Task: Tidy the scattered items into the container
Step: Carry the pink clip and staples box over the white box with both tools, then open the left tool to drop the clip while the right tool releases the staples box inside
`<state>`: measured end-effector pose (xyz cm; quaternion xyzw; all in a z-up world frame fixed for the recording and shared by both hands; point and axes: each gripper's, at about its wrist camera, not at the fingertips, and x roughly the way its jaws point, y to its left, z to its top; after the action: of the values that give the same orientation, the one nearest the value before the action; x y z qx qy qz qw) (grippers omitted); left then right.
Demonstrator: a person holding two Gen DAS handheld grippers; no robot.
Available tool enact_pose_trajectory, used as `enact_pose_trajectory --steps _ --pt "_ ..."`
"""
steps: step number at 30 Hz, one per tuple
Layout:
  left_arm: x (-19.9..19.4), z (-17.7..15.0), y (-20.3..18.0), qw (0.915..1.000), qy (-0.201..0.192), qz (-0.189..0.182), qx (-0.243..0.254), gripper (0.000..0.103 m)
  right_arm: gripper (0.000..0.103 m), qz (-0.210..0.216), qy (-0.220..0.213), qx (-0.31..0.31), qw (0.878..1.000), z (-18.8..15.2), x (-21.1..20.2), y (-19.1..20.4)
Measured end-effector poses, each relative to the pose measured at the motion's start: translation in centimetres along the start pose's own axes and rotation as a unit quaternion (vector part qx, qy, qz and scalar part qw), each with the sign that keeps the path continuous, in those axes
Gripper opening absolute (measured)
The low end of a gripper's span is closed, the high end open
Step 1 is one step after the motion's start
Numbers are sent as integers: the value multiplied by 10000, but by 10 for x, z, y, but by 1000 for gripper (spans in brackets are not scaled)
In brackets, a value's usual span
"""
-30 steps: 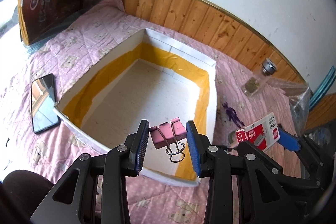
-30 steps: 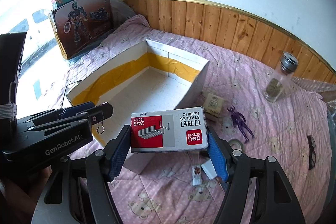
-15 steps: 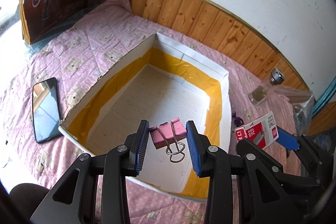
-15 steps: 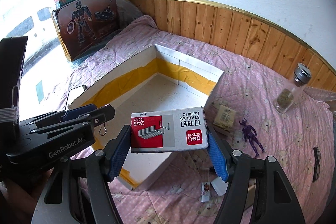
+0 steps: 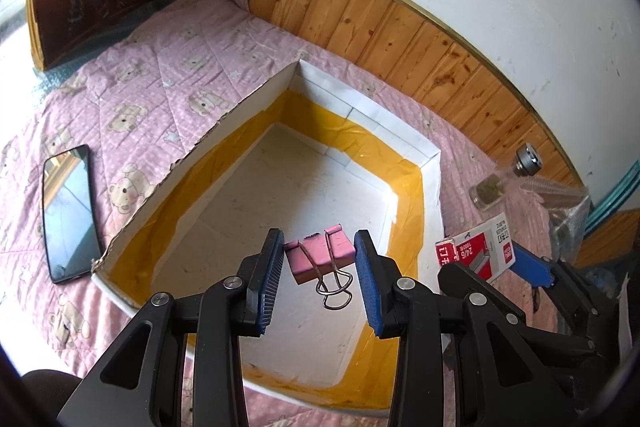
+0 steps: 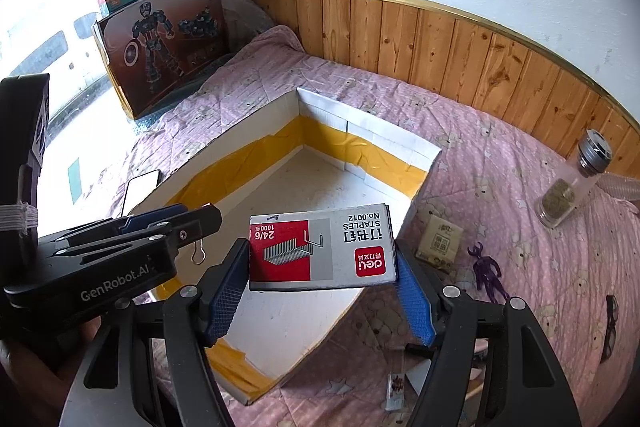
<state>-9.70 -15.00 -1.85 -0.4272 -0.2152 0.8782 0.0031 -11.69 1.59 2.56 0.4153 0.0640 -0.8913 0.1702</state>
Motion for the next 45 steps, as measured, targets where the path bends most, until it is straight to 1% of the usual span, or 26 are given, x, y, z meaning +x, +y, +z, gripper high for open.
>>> enact_pose_trajectory --steps 8,23,38,45 --pt "9 14 -2 10000 28 14 1 38 70 38 52 -34 10000 9 13 -3" --pt "32 47 -15 9996 -74 203 207 38 70 52 174 -73 9998 25 40 -15" --pt "70 63 -13 9989 206 367 225 38 70 83 417 -298 9987 40 74 -24" --pt "84 71 -13 9984 345 388 212 38 70 53 505 -429 9978 45 89 -26"
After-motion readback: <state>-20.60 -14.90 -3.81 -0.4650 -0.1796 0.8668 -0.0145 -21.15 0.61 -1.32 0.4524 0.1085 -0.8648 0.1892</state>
